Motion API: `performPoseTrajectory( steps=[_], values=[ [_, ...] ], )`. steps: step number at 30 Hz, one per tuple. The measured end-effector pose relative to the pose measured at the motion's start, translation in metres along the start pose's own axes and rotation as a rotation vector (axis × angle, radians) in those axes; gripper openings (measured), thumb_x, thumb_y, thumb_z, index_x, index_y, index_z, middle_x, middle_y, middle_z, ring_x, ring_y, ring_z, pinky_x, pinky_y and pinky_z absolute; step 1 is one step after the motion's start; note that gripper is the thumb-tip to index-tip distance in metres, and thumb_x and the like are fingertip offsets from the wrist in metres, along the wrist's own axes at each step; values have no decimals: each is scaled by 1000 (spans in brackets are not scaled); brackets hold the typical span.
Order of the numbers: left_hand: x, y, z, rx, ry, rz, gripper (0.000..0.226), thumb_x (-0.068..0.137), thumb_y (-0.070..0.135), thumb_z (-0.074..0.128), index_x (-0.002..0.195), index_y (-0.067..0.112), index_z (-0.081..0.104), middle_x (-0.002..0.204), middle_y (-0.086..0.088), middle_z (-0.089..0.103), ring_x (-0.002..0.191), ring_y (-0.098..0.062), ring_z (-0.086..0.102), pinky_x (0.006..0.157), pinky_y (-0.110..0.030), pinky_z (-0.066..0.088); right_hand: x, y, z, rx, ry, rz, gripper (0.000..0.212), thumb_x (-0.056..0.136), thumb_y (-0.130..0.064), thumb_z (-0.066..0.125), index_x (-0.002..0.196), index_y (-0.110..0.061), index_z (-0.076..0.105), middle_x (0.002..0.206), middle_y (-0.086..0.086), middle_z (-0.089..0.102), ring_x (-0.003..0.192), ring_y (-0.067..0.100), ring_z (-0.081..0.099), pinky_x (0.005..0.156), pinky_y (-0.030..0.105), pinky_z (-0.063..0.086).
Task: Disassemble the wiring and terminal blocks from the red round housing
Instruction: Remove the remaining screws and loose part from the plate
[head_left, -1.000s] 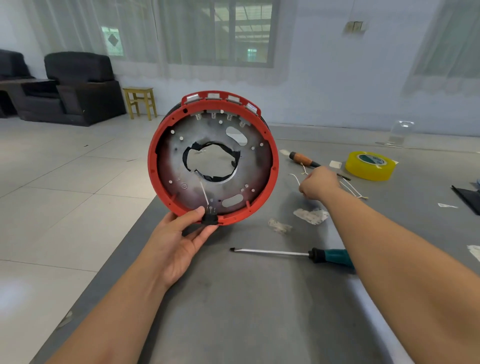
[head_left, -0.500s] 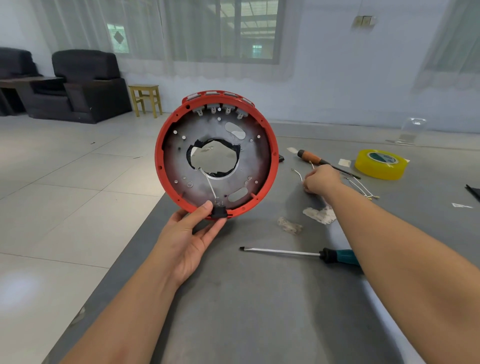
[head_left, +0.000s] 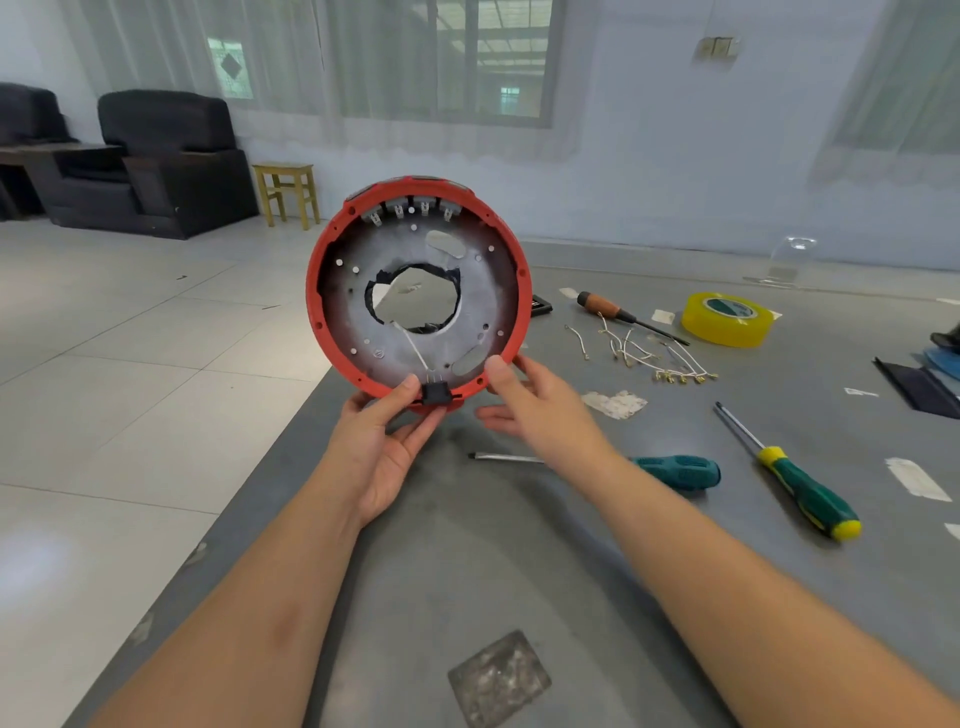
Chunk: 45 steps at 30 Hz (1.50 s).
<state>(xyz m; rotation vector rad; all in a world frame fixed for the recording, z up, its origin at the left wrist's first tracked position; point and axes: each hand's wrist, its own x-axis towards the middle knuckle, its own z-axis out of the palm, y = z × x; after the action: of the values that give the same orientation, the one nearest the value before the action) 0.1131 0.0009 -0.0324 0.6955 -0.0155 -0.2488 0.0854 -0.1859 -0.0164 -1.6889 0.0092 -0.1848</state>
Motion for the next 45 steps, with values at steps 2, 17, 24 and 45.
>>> performPoseTrajectory(
  steps=[2,17,24,45],
  values=[
    [-7,-2,3,19,-7,0,67,93,3,73,152,0,41,134,-22,69,113,-40,73,89,-38,63,-7,3,19,73,54,-36,36,79,-64,68,113,-53,60,102,-6,77,88,20,77,84,37,62],
    [-7,-10,-5,148,81,0,47,95,-4,69,140,0,54,119,-15,76,105,-27,77,78,-30,64,-15,35,43,181,229,-80,39,92,-27,63,129,-22,52,104,13,74,86,23,77,78,38,63],
    [-8,-7,-8,113,92,6,48,97,-2,67,143,-5,53,134,-23,69,117,-35,72,79,-29,64,-28,33,38,35,135,-155,43,95,-31,61,135,-41,50,97,-2,77,85,17,77,85,41,62],
    [-9,-4,-13,60,117,-5,53,96,-4,67,146,-2,50,132,-21,70,121,-40,69,88,-39,64,-78,27,-122,-1478,9,-248,41,99,-58,40,124,-34,60,113,-10,57,107,17,56,82,32,47]
  ],
)
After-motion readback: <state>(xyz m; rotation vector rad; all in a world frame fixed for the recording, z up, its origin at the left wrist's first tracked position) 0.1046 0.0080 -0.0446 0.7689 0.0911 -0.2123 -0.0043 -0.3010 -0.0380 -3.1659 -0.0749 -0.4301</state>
